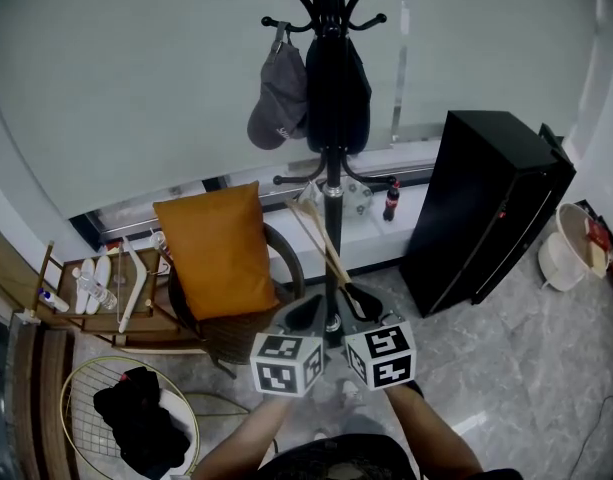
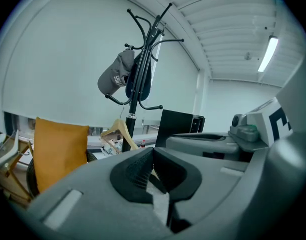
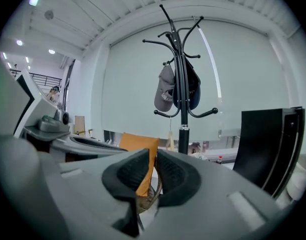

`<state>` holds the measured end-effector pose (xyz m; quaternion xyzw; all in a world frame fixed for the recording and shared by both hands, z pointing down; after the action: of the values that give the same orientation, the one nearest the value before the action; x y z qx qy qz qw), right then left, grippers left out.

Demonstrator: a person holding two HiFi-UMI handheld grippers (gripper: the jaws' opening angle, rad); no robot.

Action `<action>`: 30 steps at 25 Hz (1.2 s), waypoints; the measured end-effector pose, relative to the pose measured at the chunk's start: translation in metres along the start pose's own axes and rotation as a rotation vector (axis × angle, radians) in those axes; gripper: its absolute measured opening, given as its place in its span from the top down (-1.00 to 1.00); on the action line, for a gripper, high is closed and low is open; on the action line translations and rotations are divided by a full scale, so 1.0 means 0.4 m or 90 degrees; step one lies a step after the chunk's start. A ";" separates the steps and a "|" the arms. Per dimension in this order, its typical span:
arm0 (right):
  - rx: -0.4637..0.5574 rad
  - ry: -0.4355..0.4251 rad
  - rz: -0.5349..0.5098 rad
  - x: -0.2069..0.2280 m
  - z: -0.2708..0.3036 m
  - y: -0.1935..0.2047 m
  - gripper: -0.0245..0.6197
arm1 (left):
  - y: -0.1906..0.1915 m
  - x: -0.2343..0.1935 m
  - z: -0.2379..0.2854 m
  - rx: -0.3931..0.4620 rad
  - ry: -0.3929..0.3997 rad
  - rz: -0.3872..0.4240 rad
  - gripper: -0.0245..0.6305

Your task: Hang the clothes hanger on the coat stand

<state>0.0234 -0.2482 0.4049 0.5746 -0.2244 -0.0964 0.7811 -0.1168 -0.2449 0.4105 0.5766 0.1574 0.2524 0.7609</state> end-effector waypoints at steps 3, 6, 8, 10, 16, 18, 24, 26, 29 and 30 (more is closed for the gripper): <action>0.007 -0.005 -0.002 -0.021 -0.015 -0.003 0.77 | 0.003 0.006 -0.014 0.000 0.003 0.004 0.91; 0.014 -0.010 -0.002 -0.036 -0.029 -0.005 0.79 | 0.005 0.011 -0.027 0.005 0.002 0.005 0.91; 0.017 -0.013 0.001 -0.043 -0.037 -0.008 0.82 | 0.002 0.011 -0.035 0.010 0.000 0.005 0.91; 0.018 -0.019 0.009 -0.051 -0.044 -0.009 0.86 | 0.002 0.011 -0.044 0.014 -0.002 0.004 0.91; 0.012 -0.036 0.013 -0.075 -0.066 -0.004 0.92 | -0.001 0.014 -0.066 0.027 -0.005 0.005 0.91; 0.011 -0.037 0.012 -0.078 -0.071 -0.003 0.92 | -0.001 0.015 -0.070 0.029 -0.005 0.005 0.91; 0.007 -0.035 0.003 -0.077 -0.076 -0.001 0.92 | -0.002 0.019 -0.074 0.031 -0.007 0.000 0.91; 0.006 -0.036 0.002 -0.079 -0.076 0.001 0.92 | -0.002 0.019 -0.075 0.032 -0.008 0.000 0.91; 0.005 -0.037 0.003 -0.079 -0.077 0.004 0.92 | -0.001 0.020 -0.076 0.033 -0.009 0.000 0.91; 0.006 -0.038 0.004 -0.079 -0.077 0.004 0.92 | 0.000 0.020 -0.075 0.033 -0.009 -0.001 0.91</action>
<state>0.0096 -0.2084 0.3914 0.5743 -0.2497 -0.1104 0.7718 -0.1263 -0.2163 0.4023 0.5976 0.1588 0.2437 0.7472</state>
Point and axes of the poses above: the fingertips, and each gripper's own axes: z forward along the fingers, x to its right, y out of its underside, the point moved 10 cm from there along -z, backward along the fingers, and after that the axes turned 14 degrees about z, right-handed, at the moved point
